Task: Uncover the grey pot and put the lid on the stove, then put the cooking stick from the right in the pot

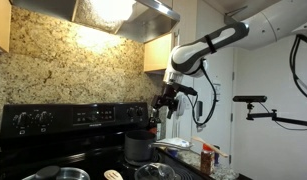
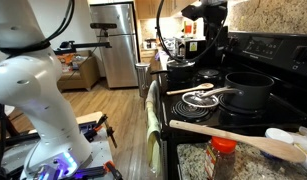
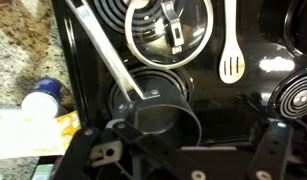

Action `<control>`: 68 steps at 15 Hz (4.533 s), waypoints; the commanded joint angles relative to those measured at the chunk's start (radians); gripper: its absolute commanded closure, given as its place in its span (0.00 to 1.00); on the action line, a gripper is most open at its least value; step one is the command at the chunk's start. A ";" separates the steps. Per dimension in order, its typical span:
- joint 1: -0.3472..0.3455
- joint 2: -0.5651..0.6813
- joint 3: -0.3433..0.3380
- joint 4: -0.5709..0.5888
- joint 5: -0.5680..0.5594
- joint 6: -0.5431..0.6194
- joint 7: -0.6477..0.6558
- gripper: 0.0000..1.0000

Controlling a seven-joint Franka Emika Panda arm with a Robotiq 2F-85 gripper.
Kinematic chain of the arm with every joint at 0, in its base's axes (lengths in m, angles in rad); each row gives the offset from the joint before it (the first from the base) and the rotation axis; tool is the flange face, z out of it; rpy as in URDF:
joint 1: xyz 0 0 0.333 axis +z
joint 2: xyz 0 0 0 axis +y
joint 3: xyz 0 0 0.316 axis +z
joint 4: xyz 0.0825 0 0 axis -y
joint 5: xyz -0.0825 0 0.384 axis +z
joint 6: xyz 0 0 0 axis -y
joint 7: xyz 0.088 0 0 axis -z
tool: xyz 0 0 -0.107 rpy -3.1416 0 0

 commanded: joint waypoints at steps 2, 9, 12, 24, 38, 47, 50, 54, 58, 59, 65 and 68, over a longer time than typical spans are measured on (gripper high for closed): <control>-0.052 -0.144 -0.033 -0.136 -0.010 -0.042 0.068 0.00; -0.083 -0.187 -0.057 -0.181 0.008 -0.071 0.039 0.00; -0.080 -0.183 -0.058 -0.178 0.022 -0.071 0.010 0.00; -0.173 -0.245 -0.057 -0.302 -0.109 -0.038 0.365 0.00; -0.282 -0.279 -0.083 -0.511 -0.309 0.172 0.521 0.00; -0.274 -0.267 -0.105 -0.602 -0.313 0.238 0.315 0.00; -0.271 -0.254 -0.108 -0.606 -0.304 0.227 0.235 0.00; -0.268 -0.232 -0.120 -0.600 -0.295 0.218 0.166 0.00; -0.263 -0.209 -0.131 -0.596 -0.281 0.215 0.109 0.40; -0.262 -0.207 -0.133 -0.596 -0.279 0.215 0.102 0.47; -0.266 -0.208 -0.131 -0.601 -0.296 0.208 0.108 0.85; -0.275 -0.242 -0.125 -0.604 -0.307 0.194 0.137 0.88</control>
